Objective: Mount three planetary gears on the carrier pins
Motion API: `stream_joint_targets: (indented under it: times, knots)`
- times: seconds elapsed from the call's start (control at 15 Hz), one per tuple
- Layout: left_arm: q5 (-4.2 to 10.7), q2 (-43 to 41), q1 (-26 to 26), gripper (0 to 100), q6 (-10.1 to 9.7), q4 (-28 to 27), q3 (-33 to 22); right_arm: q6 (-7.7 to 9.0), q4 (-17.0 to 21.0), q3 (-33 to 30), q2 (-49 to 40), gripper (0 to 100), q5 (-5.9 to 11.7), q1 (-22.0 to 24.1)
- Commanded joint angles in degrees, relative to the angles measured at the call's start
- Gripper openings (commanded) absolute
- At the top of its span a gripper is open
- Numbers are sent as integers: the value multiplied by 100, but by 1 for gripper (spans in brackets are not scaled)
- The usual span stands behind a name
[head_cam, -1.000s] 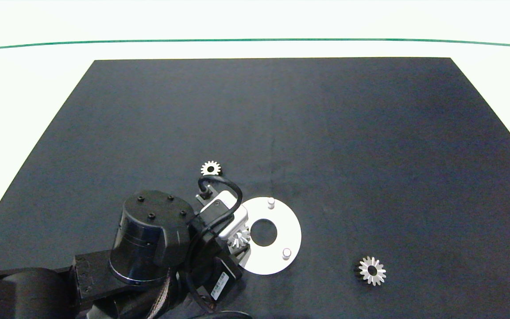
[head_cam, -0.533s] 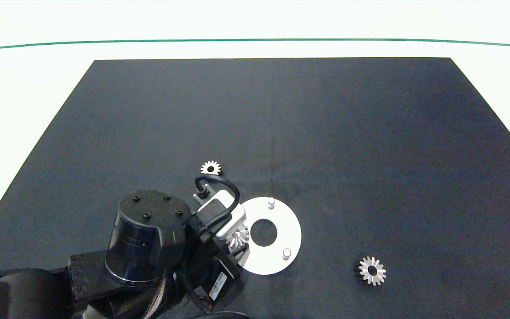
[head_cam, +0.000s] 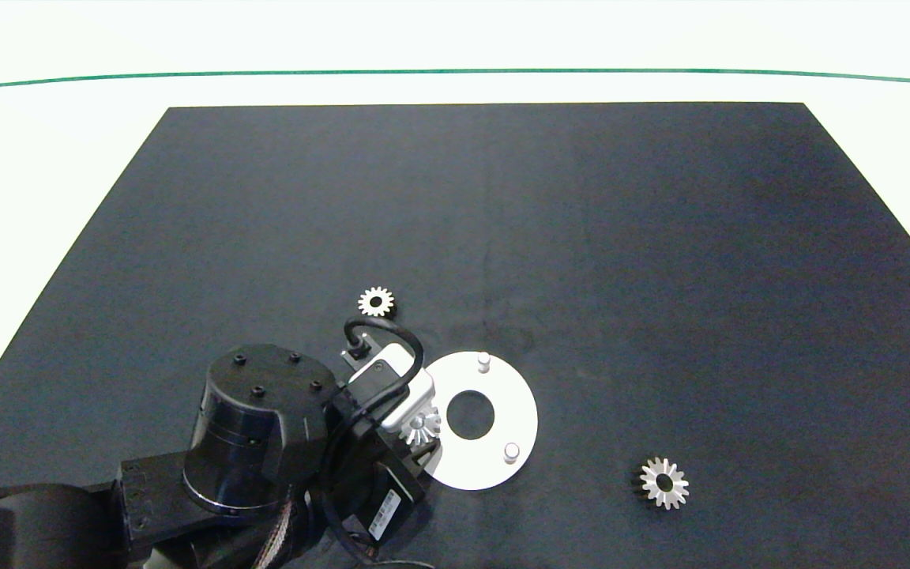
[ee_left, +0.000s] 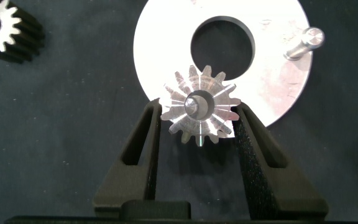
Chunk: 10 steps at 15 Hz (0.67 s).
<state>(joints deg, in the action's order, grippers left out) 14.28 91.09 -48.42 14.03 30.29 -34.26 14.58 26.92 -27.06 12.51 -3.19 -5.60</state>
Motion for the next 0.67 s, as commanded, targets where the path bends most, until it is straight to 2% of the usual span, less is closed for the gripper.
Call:
stream_joint_targets:
  times: [0.07,0.67]
  knots:
    - [-12,5,34,0,12,20,-2,10,15,-1,-3,100,-6,-3]
    - [-21,85,26,0,12,29,-37,10,15,8,-3,100,-6,-12]
